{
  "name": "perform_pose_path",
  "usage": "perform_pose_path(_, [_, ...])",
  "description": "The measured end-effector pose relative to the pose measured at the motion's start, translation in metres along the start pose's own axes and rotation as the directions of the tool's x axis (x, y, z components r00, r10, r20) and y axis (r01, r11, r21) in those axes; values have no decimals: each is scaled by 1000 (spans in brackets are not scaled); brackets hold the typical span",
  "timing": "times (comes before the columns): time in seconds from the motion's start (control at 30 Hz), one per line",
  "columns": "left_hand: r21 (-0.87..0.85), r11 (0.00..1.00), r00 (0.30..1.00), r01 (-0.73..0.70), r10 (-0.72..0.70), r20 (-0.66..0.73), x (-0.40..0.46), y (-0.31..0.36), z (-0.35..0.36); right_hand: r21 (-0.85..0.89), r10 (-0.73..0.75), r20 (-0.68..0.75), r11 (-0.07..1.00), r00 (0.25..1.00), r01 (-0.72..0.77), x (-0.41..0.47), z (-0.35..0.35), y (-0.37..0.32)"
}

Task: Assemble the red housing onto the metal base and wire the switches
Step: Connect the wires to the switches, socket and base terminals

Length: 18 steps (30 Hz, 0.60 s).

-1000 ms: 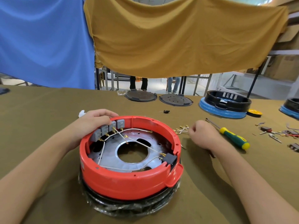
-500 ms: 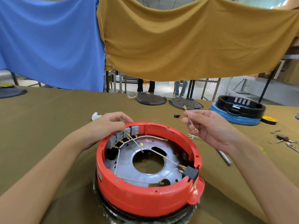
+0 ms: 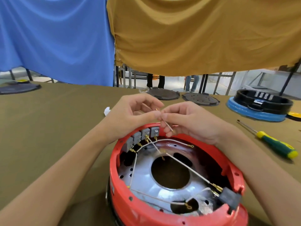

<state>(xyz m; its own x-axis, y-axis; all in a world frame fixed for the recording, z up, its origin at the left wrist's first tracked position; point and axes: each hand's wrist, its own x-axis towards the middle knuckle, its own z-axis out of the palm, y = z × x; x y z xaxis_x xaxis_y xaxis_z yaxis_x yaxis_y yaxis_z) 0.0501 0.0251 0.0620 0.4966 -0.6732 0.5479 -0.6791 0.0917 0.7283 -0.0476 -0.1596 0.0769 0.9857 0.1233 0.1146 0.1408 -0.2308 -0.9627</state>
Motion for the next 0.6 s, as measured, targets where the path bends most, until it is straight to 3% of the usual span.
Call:
perform_pose_path(0.3, [-89,995,999,-44,42,-35,0,2,1,150,-27,42,988,999,20,-4,-1,1])
perform_pose_path(0.5, [-43,998,997,-35,33,-64,-2,4,4,159,-12,17,987,1000,9,-6,-3,1])
perform_pose_path(0.6, [-3,1000,999,17,-17,-49,-2,12,4,71,-49,-51,996,998,52,-7,-2,0])
